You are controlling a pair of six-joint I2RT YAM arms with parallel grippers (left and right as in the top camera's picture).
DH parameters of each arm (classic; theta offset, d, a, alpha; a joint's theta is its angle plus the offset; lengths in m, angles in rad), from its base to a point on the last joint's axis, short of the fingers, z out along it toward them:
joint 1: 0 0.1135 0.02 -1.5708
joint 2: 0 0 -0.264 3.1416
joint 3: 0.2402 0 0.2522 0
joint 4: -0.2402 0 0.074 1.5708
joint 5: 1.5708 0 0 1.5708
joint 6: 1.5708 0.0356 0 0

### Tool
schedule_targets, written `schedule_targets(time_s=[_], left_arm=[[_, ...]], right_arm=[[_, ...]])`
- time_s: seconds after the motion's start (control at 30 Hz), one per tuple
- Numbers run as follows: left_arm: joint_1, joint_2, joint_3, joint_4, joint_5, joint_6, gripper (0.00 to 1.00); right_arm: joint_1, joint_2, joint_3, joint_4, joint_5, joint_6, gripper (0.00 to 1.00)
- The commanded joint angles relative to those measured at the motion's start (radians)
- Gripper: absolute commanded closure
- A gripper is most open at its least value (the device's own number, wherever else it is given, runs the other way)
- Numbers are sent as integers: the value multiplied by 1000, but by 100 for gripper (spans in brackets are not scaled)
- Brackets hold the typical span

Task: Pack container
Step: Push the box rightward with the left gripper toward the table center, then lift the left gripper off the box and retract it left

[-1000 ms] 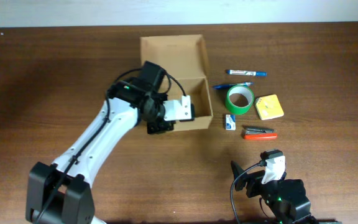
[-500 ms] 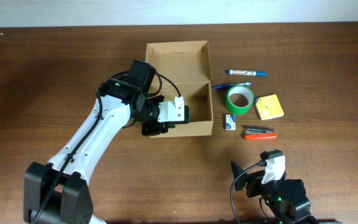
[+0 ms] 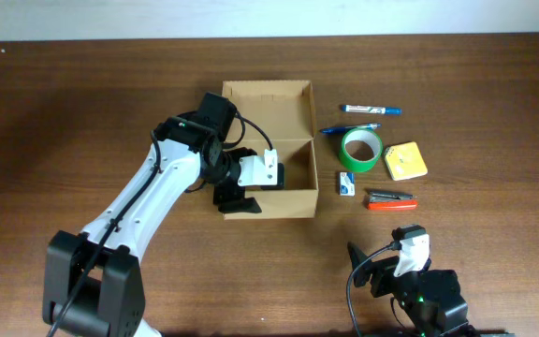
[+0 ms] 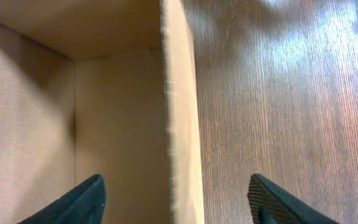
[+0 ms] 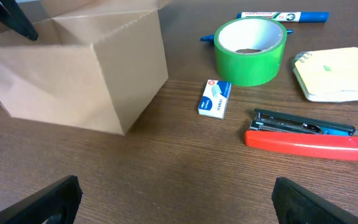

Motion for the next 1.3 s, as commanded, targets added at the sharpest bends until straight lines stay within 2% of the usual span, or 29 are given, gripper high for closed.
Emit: schedule_targets(time_s=[0.0,0.13,0.43,0.8,0.97,1.27], left_arm=[[3,6,23,-2,11,-43,26],[3,6,23,-22,11,-87,25],[-3,6,23,-128,46,-90,25],[-3,5,31,-140,61,-106,25],[-3,2,103,-154,64,-290,25],[-2,-1,281,-271,53,-546,25]], right_arm=[[9,-11,-7,3,2,1,1],[9,-11,-7,3,2,1,1],[9,-11,-7,3,2,1,1],[9,-11,-7,3,2,1,1],[9,-11,-7,3,2,1,1],[9,-11,-7,3,2,1,1]])
